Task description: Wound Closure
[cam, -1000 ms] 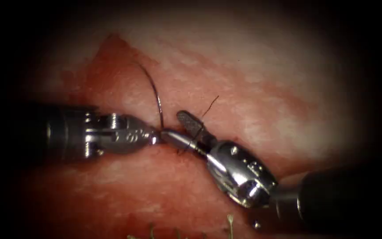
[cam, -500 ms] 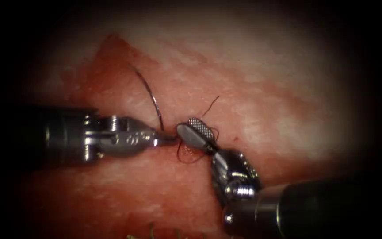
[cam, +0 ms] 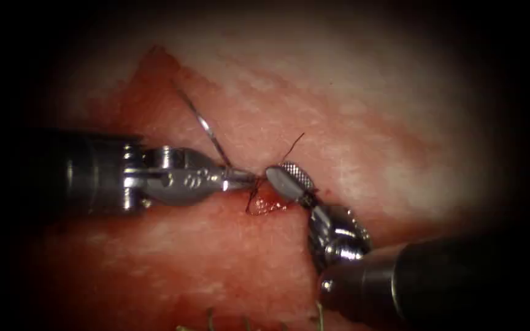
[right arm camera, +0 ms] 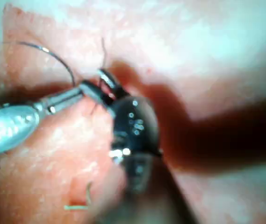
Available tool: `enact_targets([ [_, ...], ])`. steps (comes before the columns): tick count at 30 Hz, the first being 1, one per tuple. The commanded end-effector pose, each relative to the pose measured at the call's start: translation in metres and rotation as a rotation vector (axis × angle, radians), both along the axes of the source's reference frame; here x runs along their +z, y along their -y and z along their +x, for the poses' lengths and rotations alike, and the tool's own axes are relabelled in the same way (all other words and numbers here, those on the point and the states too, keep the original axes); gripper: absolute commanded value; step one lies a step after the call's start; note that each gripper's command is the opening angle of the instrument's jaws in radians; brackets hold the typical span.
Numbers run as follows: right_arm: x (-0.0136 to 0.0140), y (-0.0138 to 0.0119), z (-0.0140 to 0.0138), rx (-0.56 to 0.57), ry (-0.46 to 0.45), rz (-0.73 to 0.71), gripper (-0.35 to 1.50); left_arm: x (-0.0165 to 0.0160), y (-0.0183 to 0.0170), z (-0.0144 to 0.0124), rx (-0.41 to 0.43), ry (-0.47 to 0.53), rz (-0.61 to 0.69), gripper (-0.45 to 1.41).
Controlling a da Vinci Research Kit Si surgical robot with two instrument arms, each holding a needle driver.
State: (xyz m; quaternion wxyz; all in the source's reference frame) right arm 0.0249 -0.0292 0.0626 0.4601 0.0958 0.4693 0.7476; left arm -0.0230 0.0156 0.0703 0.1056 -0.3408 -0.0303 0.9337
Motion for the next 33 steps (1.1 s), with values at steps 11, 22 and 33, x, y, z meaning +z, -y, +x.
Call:
enact_targets([
  [11, 0.0024, -0.0002, -0.0001, 0.053, 0.043, 0.011, 0.57, 0.0007, 0.0004, -0.0009, -0.005, -0.001, 0.007, -0.45],
  [22, 0.0044, -0.0010, -0.0003, 0.075, 0.070, 0.014, 0.64, 0.0008, 0.0003, -0.0010, -0.006, -0.001, 0.007, -0.45],
  [33, 0.0047, -0.0017, 0.0010, 0.050, 0.064, 0.026, 0.05, 0.0012, 0.0002, -0.0007, -0.004, -0.001, 0.004, -0.45],
])
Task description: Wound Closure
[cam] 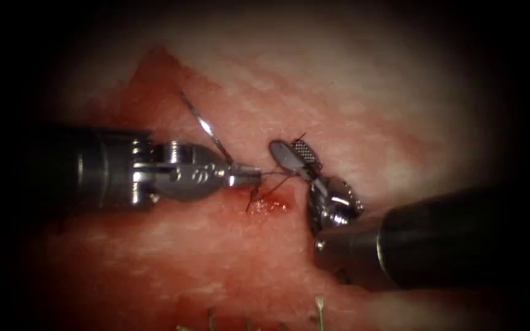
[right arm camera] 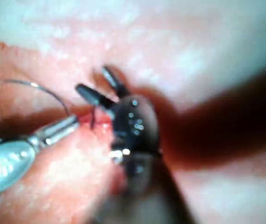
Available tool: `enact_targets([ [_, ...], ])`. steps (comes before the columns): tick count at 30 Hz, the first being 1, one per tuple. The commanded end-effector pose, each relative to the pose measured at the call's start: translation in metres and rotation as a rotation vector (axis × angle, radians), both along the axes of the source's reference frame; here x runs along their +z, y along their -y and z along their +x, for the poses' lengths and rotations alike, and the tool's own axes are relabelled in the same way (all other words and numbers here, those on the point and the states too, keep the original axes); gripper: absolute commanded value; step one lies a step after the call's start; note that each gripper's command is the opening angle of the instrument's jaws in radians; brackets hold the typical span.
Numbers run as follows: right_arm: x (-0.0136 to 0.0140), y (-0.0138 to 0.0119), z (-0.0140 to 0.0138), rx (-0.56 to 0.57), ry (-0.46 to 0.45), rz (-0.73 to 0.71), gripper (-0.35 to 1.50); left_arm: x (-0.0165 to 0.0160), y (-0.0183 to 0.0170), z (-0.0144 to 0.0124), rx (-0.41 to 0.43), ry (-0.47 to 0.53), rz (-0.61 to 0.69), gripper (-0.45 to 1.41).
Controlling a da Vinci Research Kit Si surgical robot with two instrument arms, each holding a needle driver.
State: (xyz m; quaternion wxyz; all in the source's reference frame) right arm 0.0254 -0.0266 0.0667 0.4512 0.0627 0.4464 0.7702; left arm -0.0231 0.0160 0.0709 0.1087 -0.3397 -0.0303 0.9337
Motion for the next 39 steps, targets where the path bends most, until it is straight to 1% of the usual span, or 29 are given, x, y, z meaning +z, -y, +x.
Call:
enact_targets([
  [1, 0.0005, 0.0009, 0.0006, -0.015, -0.005, 0.003, -0.01, 0.0006, 0.0005, -0.0006, 0.002, 0.001, 0.002, -0.45],
  [3, 0.0006, 0.0009, 0.0009, -0.028, -0.005, 0.006, -0.27, 0.0008, 0.0004, -0.0004, 0.001, -0.003, -0.001, -0.45],
  [4, 0.0005, 0.0009, 0.0009, -0.033, -0.008, 0.009, -0.35, 0.0009, 0.0003, -0.0003, 0.000, -0.006, -0.002, -0.45],
  [10, 0.0003, 0.0014, 0.0011, -0.107, 0.022, 0.022, -0.35, 0.0012, -0.0001, 0.0007, 0.001, -0.013, -0.007, -0.45],
  [13, -0.0005, 0.0021, 0.0012, -0.139, 0.043, 0.017, -0.35, 0.0016, -0.0008, 0.0015, -0.001, -0.021, -0.012, -0.45],
  [16, -0.0030, 0.0025, 0.0019, -0.186, 0.078, -0.022, -0.35, 0.0030, -0.0027, 0.0027, -0.004, -0.051, -0.007, -0.45],
  [19, -0.0040, 0.0026, 0.0024, -0.210, 0.083, -0.045, -0.35, 0.0041, -0.0039, 0.0029, -0.006, -0.063, -0.001, -0.45],
  [20, -0.0043, 0.0027, 0.0026, -0.222, 0.080, -0.055, -0.35, 0.0050, -0.0045, 0.0031, -0.007, -0.073, 0.010, -0.45],
  [21, -0.0044, 0.0027, 0.0027, -0.224, 0.082, -0.060, -0.35, 0.0054, -0.0048, 0.0031, -0.007, -0.078, 0.017, -0.45],
  [23, -0.0043, 0.0028, 0.0027, -0.233, 0.077, -0.069, -0.35, 0.0072, -0.0059, 0.0033, -0.011, -0.094, 0.028, -0.45],
  [26, -0.0042, 0.0031, 0.0027, -0.245, 0.071, -0.078, -0.35, 0.0085, -0.0076, 0.0038, -0.024, -0.099, 0.038, -0.45],
  [28, -0.0041, 0.0034, 0.0027, -0.252, 0.069, -0.078, -0.35, 0.0089, -0.0087, 0.0039, -0.026, -0.100, 0.039, -0.45],
  [30, -0.0040, 0.0041, 0.0029, -0.270, 0.063, -0.076, -0.35, 0.0094, -0.0106, 0.0039, -0.032, -0.103, 0.043, -0.45],
  [34, -0.0042, 0.0049, 0.0029, -0.288, 0.055, -0.072, -0.35, 0.0099, -0.0121, 0.0035, -0.042, -0.107, 0.045, -0.45],
  [36, -0.0046, 0.0058, 0.0031, -0.306, 0.046, -0.067, -0.35, 0.0102, -0.0132, 0.0029, -0.049, -0.113, 0.049, -0.45],
  [39, -0.0046, 0.0065, 0.0031, -0.332, 0.060, -0.085, -0.35, 0.0098, -0.0145, 0.0026, -0.065, -0.106, 0.050, -0.45],
])
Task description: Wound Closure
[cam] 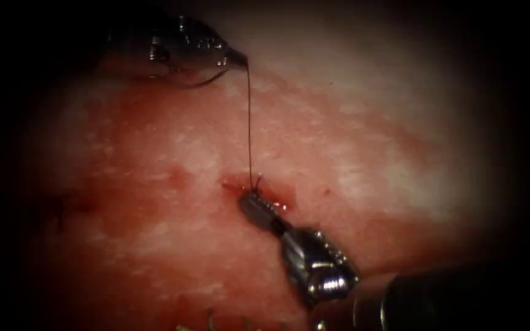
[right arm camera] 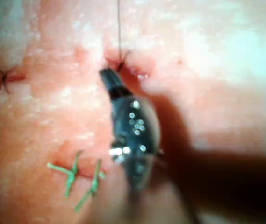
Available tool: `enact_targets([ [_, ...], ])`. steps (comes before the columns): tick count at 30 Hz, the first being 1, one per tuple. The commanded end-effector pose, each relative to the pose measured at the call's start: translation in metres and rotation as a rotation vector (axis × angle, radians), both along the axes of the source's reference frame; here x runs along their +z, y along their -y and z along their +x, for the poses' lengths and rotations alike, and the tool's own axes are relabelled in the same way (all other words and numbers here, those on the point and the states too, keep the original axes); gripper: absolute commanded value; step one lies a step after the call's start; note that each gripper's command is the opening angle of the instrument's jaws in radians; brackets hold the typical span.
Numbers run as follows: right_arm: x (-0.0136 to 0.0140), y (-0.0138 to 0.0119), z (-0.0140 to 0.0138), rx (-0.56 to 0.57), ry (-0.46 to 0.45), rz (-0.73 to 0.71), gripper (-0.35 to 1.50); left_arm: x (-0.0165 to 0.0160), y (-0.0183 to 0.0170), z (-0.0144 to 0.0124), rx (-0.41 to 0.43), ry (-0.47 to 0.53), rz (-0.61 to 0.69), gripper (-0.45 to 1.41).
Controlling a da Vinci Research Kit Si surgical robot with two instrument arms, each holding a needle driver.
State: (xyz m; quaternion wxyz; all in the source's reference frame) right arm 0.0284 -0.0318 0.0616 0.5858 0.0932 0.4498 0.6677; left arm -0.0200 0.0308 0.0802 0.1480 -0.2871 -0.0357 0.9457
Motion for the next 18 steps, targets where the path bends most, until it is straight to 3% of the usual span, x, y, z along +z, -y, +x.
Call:
enact_targets([
  [1, 0.0006, 0.0013, 0.0002, -0.005, 0.004, 0.003, -0.35, 0.0003, -0.0001, -0.0005, -0.004, 0.004, 0.003, -0.45],
  [18, 0.0012, 0.0026, 0.0005, -0.142, 0.045, -0.071, -0.35, 0.0012, -0.0051, -0.0013, -0.044, 0.006, -0.001, -0.45],
])
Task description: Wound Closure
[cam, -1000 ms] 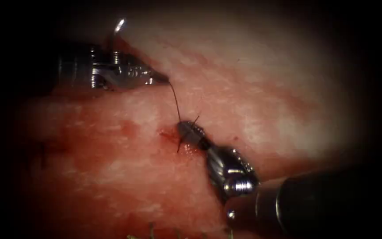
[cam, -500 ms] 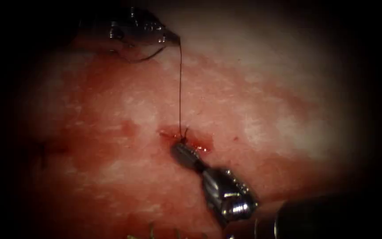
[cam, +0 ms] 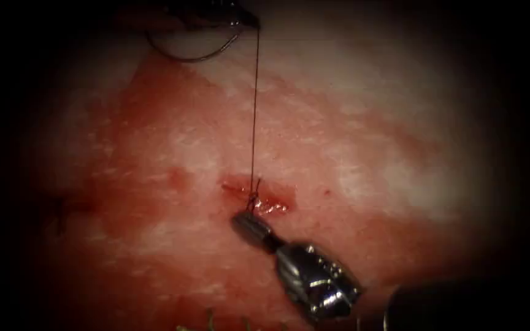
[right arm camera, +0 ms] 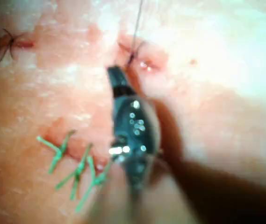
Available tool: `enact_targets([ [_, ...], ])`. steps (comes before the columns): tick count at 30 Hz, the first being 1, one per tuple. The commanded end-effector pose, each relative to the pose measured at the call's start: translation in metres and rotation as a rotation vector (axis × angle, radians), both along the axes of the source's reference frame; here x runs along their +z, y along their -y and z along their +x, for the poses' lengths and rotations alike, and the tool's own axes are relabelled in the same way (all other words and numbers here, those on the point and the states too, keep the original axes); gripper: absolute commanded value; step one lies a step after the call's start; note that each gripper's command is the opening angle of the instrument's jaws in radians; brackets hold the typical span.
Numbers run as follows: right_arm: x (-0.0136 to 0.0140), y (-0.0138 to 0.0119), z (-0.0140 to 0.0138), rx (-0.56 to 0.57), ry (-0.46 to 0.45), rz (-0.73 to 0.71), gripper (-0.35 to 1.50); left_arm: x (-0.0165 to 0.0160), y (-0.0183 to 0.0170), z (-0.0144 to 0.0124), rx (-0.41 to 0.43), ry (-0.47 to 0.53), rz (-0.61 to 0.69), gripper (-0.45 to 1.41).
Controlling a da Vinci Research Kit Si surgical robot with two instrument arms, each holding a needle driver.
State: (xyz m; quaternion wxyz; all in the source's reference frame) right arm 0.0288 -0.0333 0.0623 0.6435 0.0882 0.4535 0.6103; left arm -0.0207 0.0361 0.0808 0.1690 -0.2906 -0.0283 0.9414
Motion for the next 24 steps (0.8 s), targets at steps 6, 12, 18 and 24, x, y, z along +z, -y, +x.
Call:
enact_targets([
  [6, 0.0005, 0.0014, 0.0001, -0.032, 0.018, -0.028, -0.35, 0.0012, -0.0014, -0.0009, -0.018, 0.004, -0.010, -0.45],
  [12, 0.0006, 0.0013, 0.0001, -0.041, 0.022, -0.036, -0.35, 0.0018, -0.0025, -0.0012, -0.027, 0.002, -0.021, -0.45],
  [18, 0.0006, 0.0021, 0.0003, -0.125, 0.009, -0.037, -0.35, 0.0033, -0.0031, -0.0018, -0.032, -0.002, -0.032, -0.45],
  [24, 0.0003, 0.0035, 0.0007, -0.244, -0.029, -0.030, -0.35, 0.0051, -0.0038, -0.0022, -0.033, -0.001, -0.044, -0.45],
])
